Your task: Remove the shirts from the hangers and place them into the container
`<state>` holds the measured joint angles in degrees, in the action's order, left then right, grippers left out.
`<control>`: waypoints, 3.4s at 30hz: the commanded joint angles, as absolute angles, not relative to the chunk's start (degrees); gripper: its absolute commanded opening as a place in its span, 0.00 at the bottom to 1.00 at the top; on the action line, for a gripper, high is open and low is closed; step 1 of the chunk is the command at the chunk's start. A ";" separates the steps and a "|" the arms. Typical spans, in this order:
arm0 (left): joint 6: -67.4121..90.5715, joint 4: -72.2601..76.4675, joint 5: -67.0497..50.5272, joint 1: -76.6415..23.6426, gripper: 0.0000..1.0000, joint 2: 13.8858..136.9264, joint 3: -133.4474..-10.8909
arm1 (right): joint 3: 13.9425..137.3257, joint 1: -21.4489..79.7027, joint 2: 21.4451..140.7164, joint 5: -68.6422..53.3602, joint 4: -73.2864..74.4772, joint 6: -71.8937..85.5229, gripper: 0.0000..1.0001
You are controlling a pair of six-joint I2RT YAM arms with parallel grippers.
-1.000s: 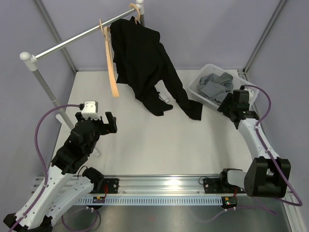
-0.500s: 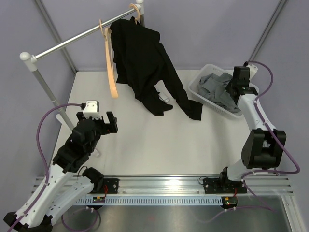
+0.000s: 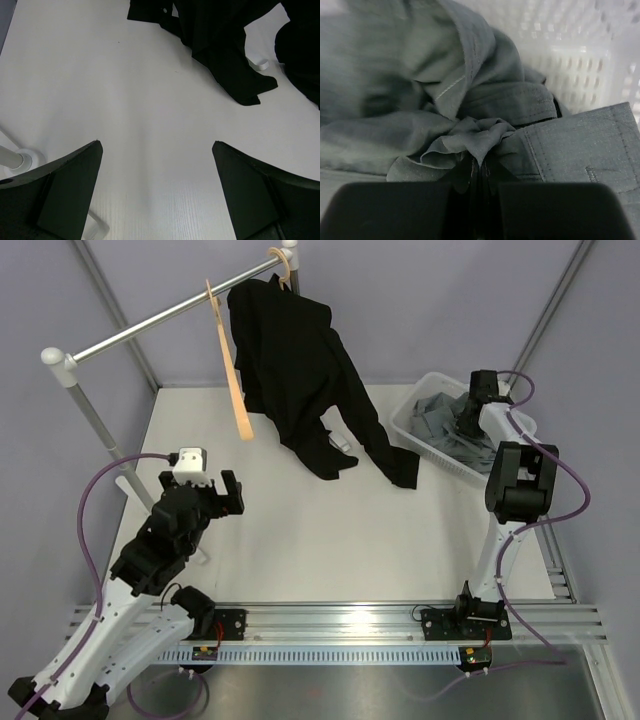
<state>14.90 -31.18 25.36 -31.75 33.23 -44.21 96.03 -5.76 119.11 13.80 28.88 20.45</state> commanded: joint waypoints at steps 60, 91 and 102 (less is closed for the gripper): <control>14.33 -29.44 27.25 -31.55 0.99 33.13 -43.77 | 140.10 26.46 115.92 -18.81 29.62 -2.81 0.94; 14.24 -29.44 26.98 -31.55 0.99 32.96 -43.77 | 136.15 28.04 111.98 -19.69 17.50 -1.32 0.00; 14.15 -29.44 27.16 -31.55 0.99 32.87 -43.77 | 128.15 28.04 102.57 -21.80 12.92 -0.62 0.00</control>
